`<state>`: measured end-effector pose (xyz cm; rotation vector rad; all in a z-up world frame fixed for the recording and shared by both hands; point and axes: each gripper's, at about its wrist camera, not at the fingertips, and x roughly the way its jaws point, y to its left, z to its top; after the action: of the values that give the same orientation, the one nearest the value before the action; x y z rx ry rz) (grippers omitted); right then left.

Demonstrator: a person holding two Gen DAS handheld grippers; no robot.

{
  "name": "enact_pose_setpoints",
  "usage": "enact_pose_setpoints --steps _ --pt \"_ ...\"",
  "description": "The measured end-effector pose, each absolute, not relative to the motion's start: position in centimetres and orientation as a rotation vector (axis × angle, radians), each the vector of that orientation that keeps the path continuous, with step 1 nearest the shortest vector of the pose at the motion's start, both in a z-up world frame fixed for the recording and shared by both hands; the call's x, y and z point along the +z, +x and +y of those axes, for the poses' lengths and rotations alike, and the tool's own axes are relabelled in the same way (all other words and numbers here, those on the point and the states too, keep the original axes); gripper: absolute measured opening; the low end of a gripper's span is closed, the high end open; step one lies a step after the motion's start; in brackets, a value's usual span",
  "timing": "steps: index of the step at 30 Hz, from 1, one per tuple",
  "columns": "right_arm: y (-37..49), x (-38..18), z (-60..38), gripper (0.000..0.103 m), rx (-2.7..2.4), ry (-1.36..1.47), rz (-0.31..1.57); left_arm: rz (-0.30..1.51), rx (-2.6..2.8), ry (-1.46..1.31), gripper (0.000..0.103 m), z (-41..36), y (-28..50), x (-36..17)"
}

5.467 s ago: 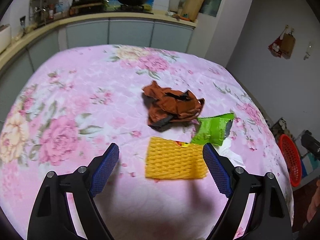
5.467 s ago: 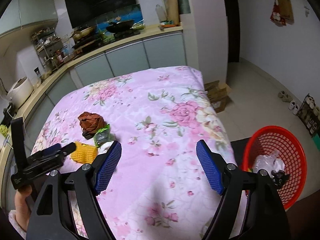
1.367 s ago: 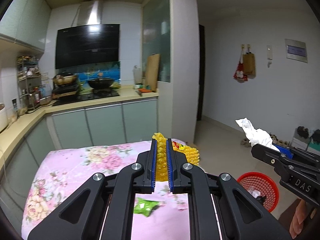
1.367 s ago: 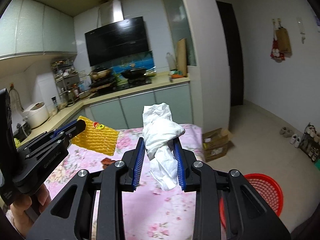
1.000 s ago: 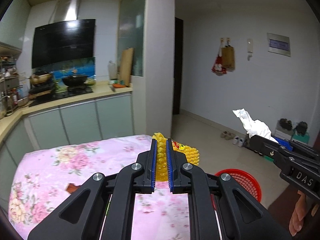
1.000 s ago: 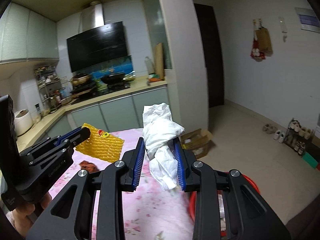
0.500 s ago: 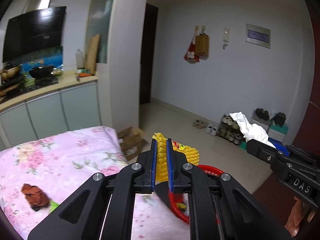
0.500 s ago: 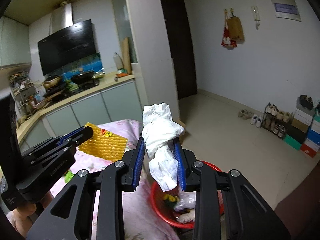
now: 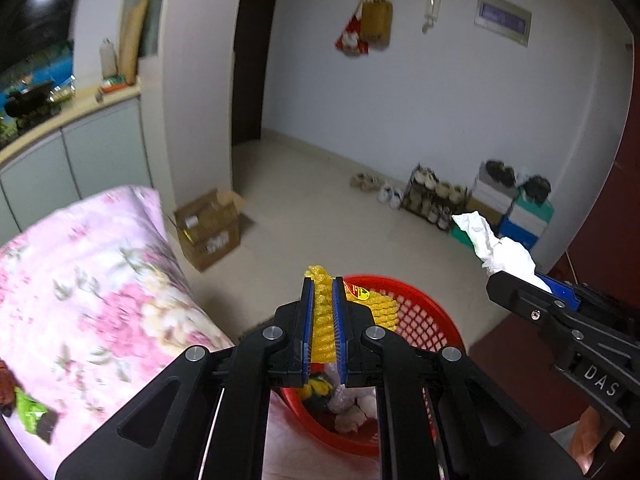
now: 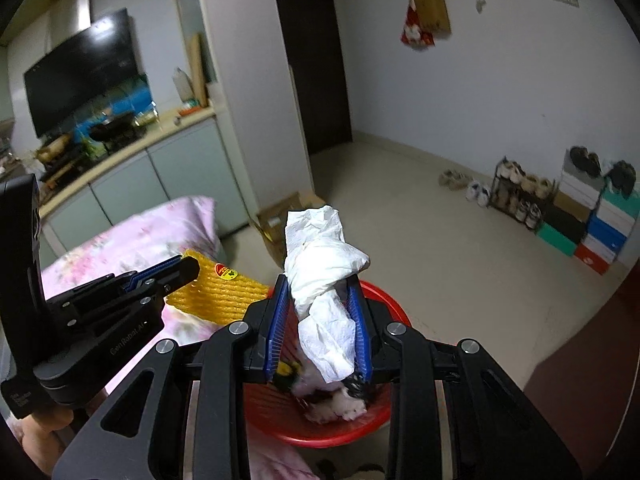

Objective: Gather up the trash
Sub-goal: 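Open both tools to drop the mesh pad and tissue into the basket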

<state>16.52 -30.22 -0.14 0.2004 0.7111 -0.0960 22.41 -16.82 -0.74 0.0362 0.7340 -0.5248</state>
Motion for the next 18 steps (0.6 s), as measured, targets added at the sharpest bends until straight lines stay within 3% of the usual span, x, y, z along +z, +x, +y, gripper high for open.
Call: enact_pose_setpoints --steps 9,11,12,14,18 --pt "18.9 -5.0 -31.2 0.030 -0.113 0.221 0.854 0.857 -0.549 0.078 0.009 -18.6 24.3 -4.8" --pt "19.3 -5.7 -31.4 0.031 -0.107 0.231 0.875 0.869 -0.552 0.084 0.015 -18.6 24.6 -5.2" --pt "19.4 -6.1 -31.5 0.032 -0.096 0.249 0.889 0.873 -0.551 0.086 0.027 -18.6 24.7 -5.3" --pt "19.4 -6.3 -31.9 0.047 -0.086 0.273 0.891 0.866 -0.539 0.080 0.047 -18.3 24.7 -5.2" --pt "19.1 -6.3 -32.1 0.049 -0.077 0.286 0.886 0.835 -0.510 0.078 0.063 -17.4 24.4 -4.4"
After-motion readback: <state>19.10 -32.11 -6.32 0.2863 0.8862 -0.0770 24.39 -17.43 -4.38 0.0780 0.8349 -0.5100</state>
